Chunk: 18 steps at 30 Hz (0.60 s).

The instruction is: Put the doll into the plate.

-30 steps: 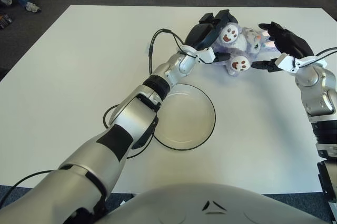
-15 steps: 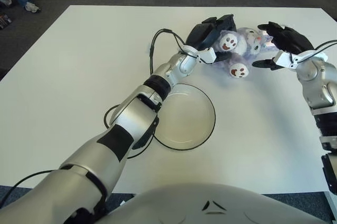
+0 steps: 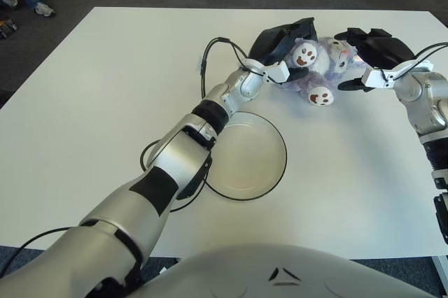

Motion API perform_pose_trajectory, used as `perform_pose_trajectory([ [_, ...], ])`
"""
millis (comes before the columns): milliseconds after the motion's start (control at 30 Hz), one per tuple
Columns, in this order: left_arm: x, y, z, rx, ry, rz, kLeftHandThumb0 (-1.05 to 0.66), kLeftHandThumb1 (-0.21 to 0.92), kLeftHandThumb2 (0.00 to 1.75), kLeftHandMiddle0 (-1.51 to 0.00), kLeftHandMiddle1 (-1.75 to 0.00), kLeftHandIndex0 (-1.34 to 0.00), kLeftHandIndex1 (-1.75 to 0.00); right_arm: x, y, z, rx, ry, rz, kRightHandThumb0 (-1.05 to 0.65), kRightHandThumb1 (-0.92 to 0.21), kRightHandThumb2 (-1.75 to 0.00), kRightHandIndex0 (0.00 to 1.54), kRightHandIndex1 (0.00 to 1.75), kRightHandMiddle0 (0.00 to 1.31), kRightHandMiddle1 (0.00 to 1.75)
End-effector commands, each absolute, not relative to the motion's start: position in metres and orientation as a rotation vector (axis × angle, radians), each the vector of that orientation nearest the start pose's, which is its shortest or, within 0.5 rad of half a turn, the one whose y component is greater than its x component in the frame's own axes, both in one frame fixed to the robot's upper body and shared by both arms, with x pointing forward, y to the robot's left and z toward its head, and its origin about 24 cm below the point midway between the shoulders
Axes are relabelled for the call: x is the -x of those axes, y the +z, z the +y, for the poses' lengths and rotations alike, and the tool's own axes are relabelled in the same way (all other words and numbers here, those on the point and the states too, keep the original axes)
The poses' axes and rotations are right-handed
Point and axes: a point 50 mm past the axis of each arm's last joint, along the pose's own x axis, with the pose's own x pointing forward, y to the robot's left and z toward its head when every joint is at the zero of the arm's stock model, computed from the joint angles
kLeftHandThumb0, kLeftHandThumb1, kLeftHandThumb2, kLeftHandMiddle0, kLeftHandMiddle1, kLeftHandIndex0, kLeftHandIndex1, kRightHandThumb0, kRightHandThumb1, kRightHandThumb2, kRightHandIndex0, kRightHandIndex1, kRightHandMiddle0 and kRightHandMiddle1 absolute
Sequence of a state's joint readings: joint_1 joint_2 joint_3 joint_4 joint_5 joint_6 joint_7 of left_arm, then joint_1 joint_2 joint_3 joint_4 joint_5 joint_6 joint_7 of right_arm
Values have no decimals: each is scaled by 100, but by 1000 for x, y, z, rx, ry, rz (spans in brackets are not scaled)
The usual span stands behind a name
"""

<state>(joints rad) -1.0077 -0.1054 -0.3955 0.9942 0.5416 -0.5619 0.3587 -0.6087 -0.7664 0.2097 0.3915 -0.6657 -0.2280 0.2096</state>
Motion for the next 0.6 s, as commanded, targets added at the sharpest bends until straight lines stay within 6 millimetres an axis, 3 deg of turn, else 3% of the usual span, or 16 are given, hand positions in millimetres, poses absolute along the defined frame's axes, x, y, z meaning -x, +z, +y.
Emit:
perform_pose_trajectory([
  [0, -344, 161, -35, -586, -462, -746, -1, 13, 143, -74, -164, -69, -156, -361, 173, -231, 1532, 267, -194, -73, -33, -78, 0, 81, 0, 57],
  [200, -345, 161, -34, -560, -483, -702, -1, 10, 148, -72, -164, -71, -162, -366, 173, -233, 1536, 293, -193, -73, -29, -83, 0, 48, 0, 44],
  [433, -344, 161, -35, -563, -498, -677, -1, 9, 151, -71, -166, -71, -164, -372, 173, -232, 1577, 319, -185, -76, -29, -83, 0, 33, 0, 33],
  [567, -343, 162, -35, -570, -498, -675, -1, 8, 151, -71, -166, -71, -164, -374, 171, -230, 1576, 324, -196, -80, -32, -81, 0, 15, 0, 19],
])
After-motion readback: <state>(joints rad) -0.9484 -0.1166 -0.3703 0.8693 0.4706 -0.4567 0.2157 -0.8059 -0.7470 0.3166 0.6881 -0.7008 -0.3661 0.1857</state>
